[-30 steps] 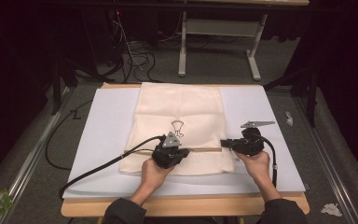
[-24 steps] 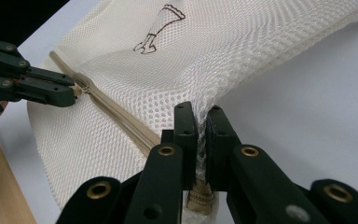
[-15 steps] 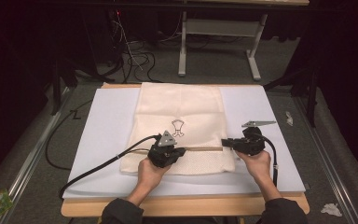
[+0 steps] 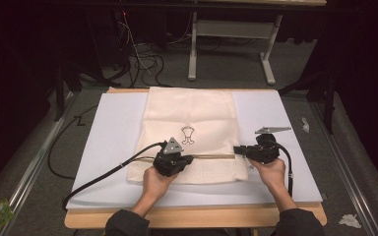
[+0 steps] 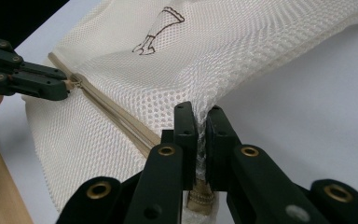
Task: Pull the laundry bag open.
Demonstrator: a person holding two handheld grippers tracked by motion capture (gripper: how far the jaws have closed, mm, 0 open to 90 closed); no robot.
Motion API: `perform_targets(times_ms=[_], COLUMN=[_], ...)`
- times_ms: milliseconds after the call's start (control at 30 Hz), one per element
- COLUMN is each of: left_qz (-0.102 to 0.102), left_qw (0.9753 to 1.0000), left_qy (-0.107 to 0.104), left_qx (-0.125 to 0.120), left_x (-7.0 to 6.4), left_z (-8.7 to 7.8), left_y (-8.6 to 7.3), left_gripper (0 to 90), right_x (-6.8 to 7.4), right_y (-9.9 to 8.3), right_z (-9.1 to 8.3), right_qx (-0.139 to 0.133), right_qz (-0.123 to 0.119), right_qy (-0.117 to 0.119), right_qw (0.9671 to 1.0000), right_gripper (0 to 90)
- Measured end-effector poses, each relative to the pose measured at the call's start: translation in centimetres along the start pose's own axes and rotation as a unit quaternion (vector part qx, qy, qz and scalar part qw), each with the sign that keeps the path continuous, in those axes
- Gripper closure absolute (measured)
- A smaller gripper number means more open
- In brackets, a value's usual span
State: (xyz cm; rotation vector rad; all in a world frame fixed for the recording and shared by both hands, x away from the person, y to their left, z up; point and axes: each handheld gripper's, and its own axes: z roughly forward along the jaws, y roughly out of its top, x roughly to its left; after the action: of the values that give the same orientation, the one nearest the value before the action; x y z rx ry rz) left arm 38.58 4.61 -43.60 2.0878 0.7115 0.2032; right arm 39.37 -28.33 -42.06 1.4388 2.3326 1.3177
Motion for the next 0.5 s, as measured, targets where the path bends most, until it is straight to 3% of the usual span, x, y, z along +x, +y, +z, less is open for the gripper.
perform_targets(times_ms=[500], left_qz=[-0.002], left_qw=[1.0000], left_qy=[-0.003], left_qx=[0.000], left_x=[0.28], left_z=[-0.41], left_y=[-0.19], left_gripper=[87.1], right_x=[0.06], right_y=[0.04], right_z=[0.02], right_qx=[0.000], right_qz=[-0.003], right_qy=[-0.001], right_qw=[1.0000], right_gripper=[86.5])
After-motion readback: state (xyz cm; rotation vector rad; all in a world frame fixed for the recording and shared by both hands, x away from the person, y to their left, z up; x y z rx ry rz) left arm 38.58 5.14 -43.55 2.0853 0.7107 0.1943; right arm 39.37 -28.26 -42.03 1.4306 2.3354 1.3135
